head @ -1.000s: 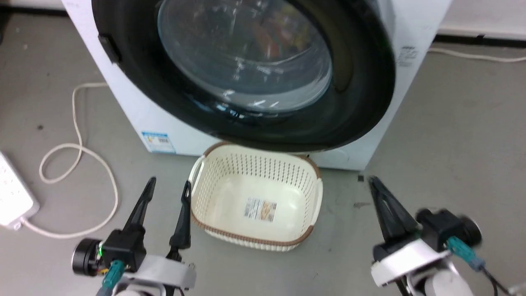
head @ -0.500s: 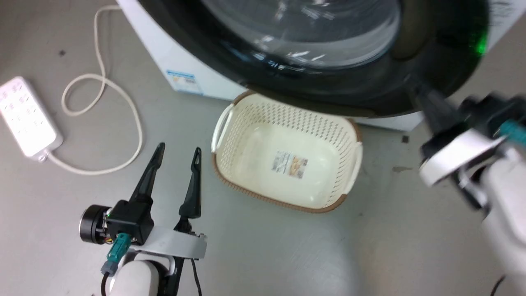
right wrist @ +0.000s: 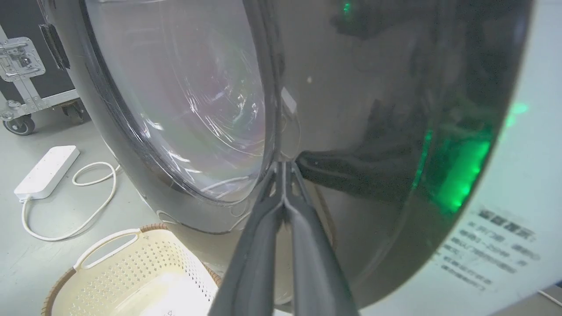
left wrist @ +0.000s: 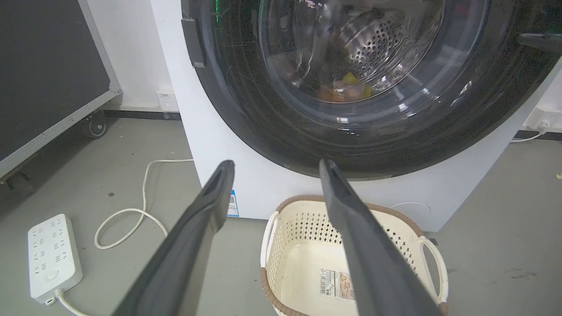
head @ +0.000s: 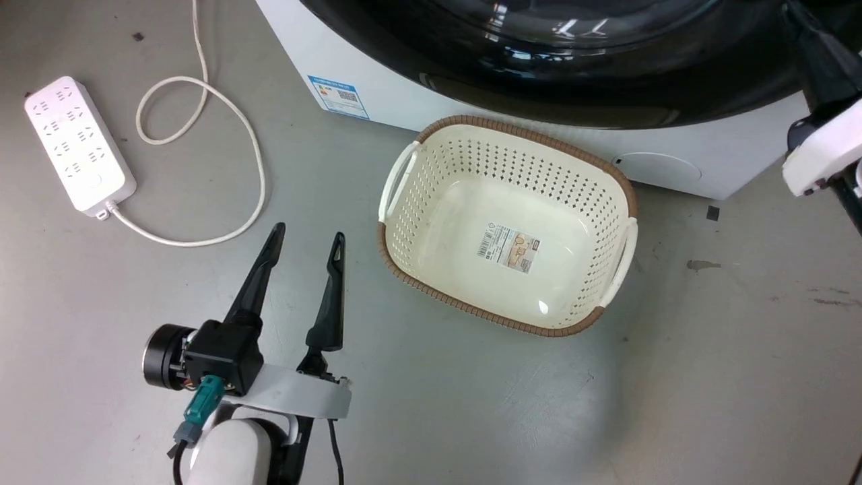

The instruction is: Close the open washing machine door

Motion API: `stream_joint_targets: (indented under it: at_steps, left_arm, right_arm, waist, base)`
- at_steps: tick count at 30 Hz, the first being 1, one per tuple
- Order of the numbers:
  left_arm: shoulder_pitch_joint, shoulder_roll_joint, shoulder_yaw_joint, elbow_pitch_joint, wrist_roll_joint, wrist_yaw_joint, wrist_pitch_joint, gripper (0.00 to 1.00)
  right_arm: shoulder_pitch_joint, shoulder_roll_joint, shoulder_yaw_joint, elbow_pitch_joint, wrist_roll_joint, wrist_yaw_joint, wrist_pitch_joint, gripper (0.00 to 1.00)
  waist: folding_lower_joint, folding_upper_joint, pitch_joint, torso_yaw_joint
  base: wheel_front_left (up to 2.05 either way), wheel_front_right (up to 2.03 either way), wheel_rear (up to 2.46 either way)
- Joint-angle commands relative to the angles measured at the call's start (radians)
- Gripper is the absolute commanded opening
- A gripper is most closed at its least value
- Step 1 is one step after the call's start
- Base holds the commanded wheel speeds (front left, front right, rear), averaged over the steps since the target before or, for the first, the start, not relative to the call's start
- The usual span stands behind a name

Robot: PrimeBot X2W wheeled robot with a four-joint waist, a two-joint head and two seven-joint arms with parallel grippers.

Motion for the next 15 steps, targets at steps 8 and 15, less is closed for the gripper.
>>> stream_joint_targets:
  at_steps: [8, 15]
  left_arm:
    - [-0.002, -0.001, 0.0, 0.01, -0.001, 0.008, -0.004, 1.0]
    - [0.027, -0.001, 0.015, 0.028, -0.01, 0.006, -0.004, 1.0]
  right_arm:
    - [-0.054, 0.031, -0.051, 0.103, -0.003, -0.004, -0.026, 0.0]
    - [0.054, 0.082, -0.067, 0.093, 0.0, -0.004, -0.04, 1.0]
  waist:
    - [-0.0001, -0.0001, -0.048, -0.007]
    - [-0.0001, -0.0001, -0.161, -0.043]
  base:
    - [0.0, 0.0, 0.0]
    - [0.0, 0.0, 0.0]
